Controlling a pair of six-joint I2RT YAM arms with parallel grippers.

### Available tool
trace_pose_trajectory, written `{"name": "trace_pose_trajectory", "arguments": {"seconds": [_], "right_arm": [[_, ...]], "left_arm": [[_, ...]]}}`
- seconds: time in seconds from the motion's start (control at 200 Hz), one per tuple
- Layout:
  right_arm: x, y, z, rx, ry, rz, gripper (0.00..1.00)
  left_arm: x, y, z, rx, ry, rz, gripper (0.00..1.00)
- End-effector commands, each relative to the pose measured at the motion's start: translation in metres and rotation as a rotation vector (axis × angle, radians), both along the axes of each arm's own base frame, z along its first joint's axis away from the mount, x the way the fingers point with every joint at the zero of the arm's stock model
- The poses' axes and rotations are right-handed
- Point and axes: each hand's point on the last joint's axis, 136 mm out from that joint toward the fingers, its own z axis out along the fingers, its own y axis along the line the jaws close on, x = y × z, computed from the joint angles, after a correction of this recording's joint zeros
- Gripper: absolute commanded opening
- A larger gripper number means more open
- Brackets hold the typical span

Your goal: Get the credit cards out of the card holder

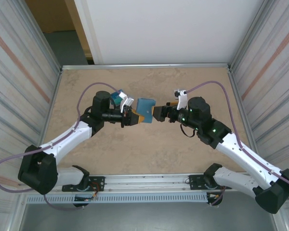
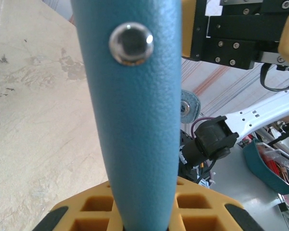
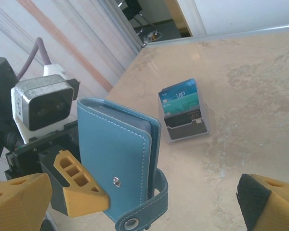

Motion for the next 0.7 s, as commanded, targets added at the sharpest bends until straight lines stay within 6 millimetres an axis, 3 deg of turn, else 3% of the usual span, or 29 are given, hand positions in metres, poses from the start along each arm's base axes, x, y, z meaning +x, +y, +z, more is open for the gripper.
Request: {"name": "trace_pose_trajectory", "arguments": {"seconds": [0.0, 0.175, 0.651, 0.696], "right_arm": [[0.000, 0.004, 0.002, -0.019, -0.002, 0.033, 0.99], [0.005, 0.016, -0.015, -0.062, 0.054, 0.067, 0.99], [-0.003, 0.005, -0.030, -0.040, 0.057, 0.088, 0.66], [-0.008, 0.002, -0.020, -0.016, 0.029, 0.099, 0.63]], "left_arm": [[-0.011, -0.002, 0.033, -0.060, -0.111, -0.064, 0.00], [-0.016, -0.003, 0.034, -0.065, -0.117, -0.089, 0.00], [-0.021, -0.001, 0.051, -0.108, -0.171, -0.080, 0.00], [-0.022, -0.001, 0.054, -0.116, -0.178, -0.082, 0.00]]}}
